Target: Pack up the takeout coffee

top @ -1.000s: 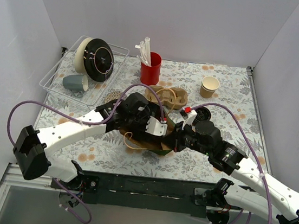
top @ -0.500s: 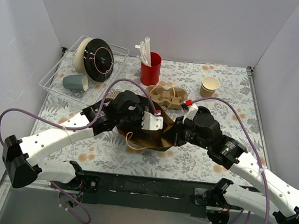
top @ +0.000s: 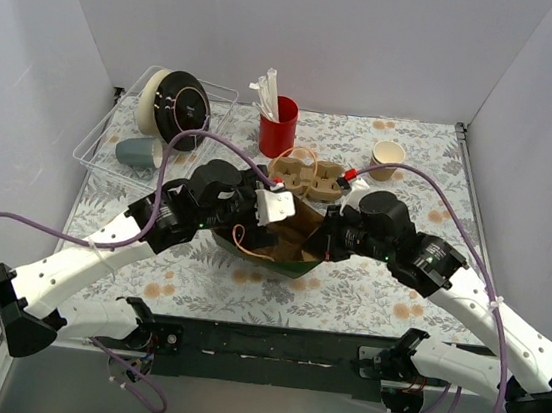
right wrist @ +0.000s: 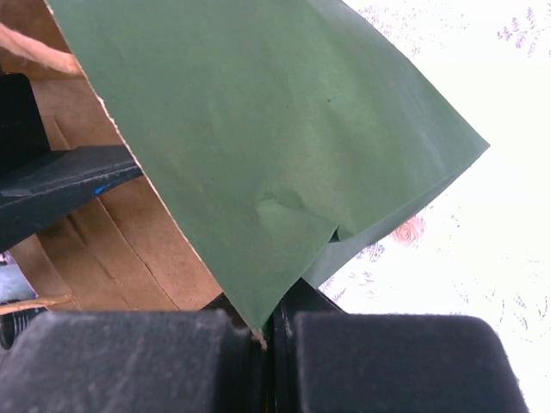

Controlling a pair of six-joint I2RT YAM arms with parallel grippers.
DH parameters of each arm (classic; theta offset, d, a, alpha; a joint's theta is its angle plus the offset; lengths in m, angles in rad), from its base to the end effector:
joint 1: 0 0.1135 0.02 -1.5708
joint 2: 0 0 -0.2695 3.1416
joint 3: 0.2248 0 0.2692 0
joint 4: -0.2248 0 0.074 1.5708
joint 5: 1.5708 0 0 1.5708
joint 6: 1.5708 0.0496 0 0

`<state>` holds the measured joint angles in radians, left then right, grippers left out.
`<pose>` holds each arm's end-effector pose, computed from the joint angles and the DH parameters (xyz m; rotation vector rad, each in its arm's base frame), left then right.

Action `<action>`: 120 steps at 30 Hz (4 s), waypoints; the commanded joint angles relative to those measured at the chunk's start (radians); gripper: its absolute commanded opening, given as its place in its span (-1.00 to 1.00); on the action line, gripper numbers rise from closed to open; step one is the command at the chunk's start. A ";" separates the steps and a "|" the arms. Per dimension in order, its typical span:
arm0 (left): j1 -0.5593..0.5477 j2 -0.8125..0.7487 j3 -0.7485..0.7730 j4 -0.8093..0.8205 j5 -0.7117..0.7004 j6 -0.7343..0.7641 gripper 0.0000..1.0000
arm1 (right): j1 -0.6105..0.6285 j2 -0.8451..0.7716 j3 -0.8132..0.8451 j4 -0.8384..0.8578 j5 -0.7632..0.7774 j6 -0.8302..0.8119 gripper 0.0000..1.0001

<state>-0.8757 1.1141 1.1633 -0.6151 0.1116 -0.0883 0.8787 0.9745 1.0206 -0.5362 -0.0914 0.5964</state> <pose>0.1651 -0.2066 0.3621 0.9105 2.0150 -0.6724 0.1477 0.1853 0.3504 -0.3717 2.1841 0.9684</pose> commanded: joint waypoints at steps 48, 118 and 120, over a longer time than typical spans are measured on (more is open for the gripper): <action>-0.003 -0.106 0.142 -0.009 -0.193 -0.387 0.71 | -0.006 0.099 0.197 -0.265 -0.057 0.005 -0.97; 0.416 0.869 0.930 0.051 -0.213 -1.002 -0.05 | -0.007 -0.057 0.463 -0.258 0.318 -0.083 0.13; 0.403 0.885 0.938 0.051 -0.248 -1.012 -0.05 | -0.007 -0.062 0.461 -0.266 0.331 -0.081 0.13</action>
<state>-0.4419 2.0369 2.0281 -0.5762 -0.1074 -1.0977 0.8761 0.9226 1.4727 -0.7864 0.2111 0.5396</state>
